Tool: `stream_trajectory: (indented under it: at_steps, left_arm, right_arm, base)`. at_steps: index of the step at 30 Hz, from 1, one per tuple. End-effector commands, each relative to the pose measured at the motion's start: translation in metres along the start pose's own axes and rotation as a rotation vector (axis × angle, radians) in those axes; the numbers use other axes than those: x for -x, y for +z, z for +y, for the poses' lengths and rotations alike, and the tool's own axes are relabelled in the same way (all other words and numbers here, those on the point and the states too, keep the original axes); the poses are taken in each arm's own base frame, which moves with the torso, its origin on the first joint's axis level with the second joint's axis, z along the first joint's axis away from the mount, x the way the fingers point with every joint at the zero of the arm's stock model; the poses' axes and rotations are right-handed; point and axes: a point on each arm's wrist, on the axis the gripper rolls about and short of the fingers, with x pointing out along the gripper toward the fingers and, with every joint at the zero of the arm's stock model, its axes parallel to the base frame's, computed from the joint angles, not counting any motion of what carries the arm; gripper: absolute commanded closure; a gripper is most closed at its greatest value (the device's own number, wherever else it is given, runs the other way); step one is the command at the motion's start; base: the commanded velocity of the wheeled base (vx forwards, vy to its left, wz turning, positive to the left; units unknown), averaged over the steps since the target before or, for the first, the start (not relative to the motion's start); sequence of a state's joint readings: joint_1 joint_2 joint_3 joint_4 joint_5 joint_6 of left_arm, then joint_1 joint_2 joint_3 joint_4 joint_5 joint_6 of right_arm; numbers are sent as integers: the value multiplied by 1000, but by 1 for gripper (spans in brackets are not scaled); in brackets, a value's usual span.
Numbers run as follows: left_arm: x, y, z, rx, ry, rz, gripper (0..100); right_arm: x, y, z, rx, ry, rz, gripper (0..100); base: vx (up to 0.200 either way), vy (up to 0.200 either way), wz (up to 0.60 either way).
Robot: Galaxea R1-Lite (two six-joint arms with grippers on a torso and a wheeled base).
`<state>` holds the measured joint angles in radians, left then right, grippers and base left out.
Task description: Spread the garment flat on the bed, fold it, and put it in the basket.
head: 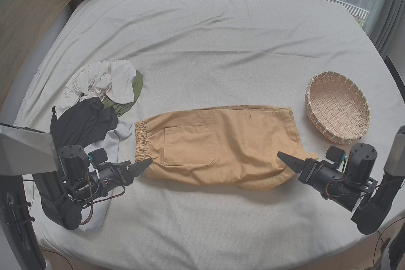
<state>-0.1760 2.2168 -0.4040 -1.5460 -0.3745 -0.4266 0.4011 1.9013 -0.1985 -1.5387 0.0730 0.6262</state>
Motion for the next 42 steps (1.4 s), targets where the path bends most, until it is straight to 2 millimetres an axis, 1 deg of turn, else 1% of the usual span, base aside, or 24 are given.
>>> stream_trajectory:
  at_steps: [1,3,6,9,11,15,18,22,24,27,28,29,30,33,34,36,38,42]
  left_arm:
    - [-32,-9,14,31,7,-7,0]
    - [-37,-10,14,35,2,-10,0]
    - [-39,-10,14,34,-1,-10,0]
    - [-43,-11,15,33,-2,-16,0]
    - [-43,-12,17,35,4,-13,0]
    - [-45,-9,17,34,-4,-23,0]
    - [-53,-8,15,49,-22,-34,0]
    - [-59,-10,4,106,-60,-30,0]
    - [-63,-9,3,114,-68,-37,0]
    - [-70,-12,7,118,-64,-37,0]
    - [-71,-13,9,117,-64,-39,100]
    - [-71,-13,9,117,-64,-39,100]
    - [-73,-13,13,121,-54,-43,100]
    - [-73,-13,13,121,-54,-43,100]
    - [-68,-11,18,127,-37,-50,100]
    - [-64,-9,20,131,-26,-52,100]
    - [-50,3,19,133,-14,-72,100]
    - [-24,14,13,138,9,-84,100]
  right_arm:
    - [40,30,24,16,97,-140,0]
    - [40,30,24,16,99,-142,0]
    - [40,29,26,18,105,-139,0]
    - [35,31,25,26,103,-150,0]
    - [34,32,26,32,108,-150,0]
    - [32,25,23,31,98,-114,0]
    - [25,16,24,25,99,-76,0]
    - [21,11,25,23,106,-53,0]
    - [19,10,26,23,107,-50,0]
    - [19,10,26,23,107,-50,0]
    - [19,10,26,23,107,-50,0]
    - [19,10,26,23,107,-50,0]
    - [19,11,26,23,107,-53,0]
    - [19,11,26,23,107,-53,0]
    - [19,11,25,21,104,-53,0]
    - [19,11,25,21,103,-52,0]
    - [18,10,24,21,99,-49,0]
    - [12,8,21,20,89,-37,0]
  base:
    - [0,0,0]
    - [0,0,0]
    - [0,0,0]
    - [0,0,0]
    - [0,0,0]
    - [0,0,0]
    - [0,0,0]
    - [0,0,0]
    - [0,0,0]
    - [0,0,0]
    - [0,0,0]
    - [0,0,0]
    - [0,0,0]
    - [0,0,0]
    - [0,0,0]
    - [0,0,0]
    - [0,0,0]
    - [0,0,0]
